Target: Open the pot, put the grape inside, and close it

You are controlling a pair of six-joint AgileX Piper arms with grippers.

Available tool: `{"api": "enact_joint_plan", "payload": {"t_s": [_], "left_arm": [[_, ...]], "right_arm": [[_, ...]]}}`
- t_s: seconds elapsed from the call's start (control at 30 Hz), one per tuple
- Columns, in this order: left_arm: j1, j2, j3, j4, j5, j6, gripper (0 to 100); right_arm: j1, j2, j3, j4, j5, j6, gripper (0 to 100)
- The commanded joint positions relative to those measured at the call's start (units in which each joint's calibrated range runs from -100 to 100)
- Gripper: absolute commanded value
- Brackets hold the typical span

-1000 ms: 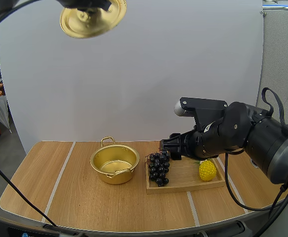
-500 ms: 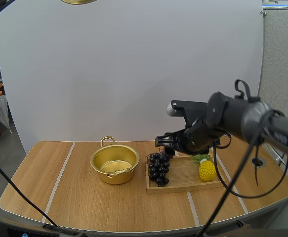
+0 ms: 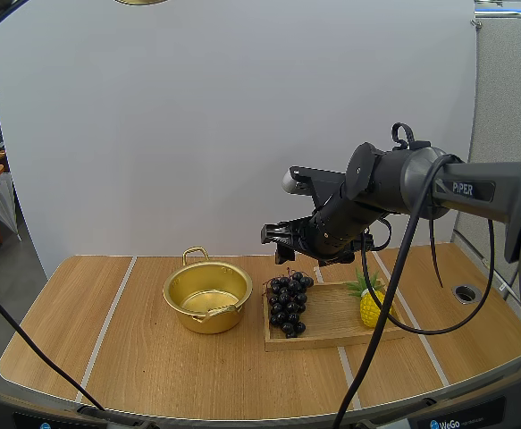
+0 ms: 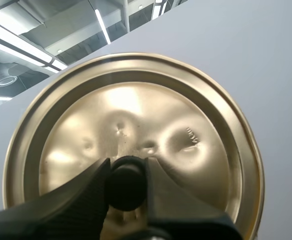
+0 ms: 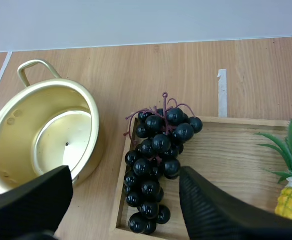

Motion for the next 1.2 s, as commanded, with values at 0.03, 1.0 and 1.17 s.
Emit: {"api": "enact_joint_plan", "payload": {"t_s": [0.03, 1.0, 1.17], "left_arm": [[-0.15, -0.42, -0.48, 0.38, -3.24, -0.6, 0], [-0.15, -0.42, -0.48, 0.38, -3.24, -0.6, 0], [-0.15, -0.42, -0.48, 0.38, -3.24, -0.6, 0]], "right_arm": [[0.34, -0.33, -0.39, 0.73, 0.36, 0.74, 100], [8.05, 21.71, -6.63, -29.29, -6.23, 32.04, 100], [8.05, 24.79, -6.63, -33.77, -9.33, 35.07, 100]]}}
